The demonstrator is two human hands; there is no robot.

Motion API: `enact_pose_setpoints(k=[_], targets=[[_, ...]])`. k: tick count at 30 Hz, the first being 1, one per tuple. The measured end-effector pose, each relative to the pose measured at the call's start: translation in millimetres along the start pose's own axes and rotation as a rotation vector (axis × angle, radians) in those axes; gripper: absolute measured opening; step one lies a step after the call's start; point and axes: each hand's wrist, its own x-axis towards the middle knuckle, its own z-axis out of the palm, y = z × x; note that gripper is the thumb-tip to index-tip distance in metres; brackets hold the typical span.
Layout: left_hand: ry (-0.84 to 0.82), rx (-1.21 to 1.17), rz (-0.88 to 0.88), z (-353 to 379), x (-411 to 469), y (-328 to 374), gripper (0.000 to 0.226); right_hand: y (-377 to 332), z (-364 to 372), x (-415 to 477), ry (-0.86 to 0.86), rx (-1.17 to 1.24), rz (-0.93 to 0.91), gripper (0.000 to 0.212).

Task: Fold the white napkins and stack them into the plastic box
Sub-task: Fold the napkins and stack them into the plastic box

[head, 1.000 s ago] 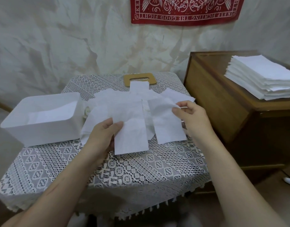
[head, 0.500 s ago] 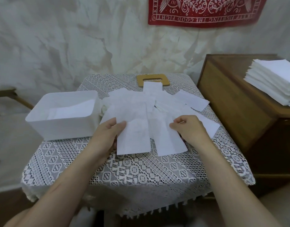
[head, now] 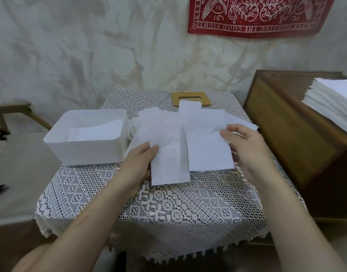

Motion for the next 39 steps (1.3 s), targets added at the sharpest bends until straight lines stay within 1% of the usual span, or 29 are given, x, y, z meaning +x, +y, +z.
enact_pose_setpoints(k=[4,8,11,15,20,26,35,39], targets=[[-0.031,-0.088,-0.031,7.0,-0.4,-1.4,0.022,6.5,14.8,-2.6,-0.074,0.029,0.052,0.010],[-0.066,-0.129,-0.039,15.8,-2.8,-0.2,0.022,17.6,33.1,-5.7,-0.115,-0.027,0.072,0.008],[-0.062,-0.144,-0.037,17.9,-3.4,-0.7,0.024,24.5,38.7,-3.5,-0.115,-0.063,0.076,0.005],[-0.051,-0.151,-0.029,19.8,-5.4,0.3,0.025,29.1,41.5,-1.3,-0.107,-0.081,0.074,0.007],[-0.089,-0.127,-0.004,19.1,-8.6,0.4,0.023,30.4,45.4,-1.4,-0.103,-0.088,0.076,0.006],[-0.127,-0.077,0.017,17.9,-9.5,-0.2,0.022,31.2,45.8,-2.9,-0.105,-0.075,0.068,0.004],[-0.140,-0.126,0.023,18.7,-10.5,1.9,0.023,28.8,47.7,-4.6,-0.144,0.025,0.136,0.006],[-0.134,-0.123,0.026,19.4,-9.1,1.4,0.021,33.1,46.5,-2.0,-0.108,-0.104,0.060,0.003]])
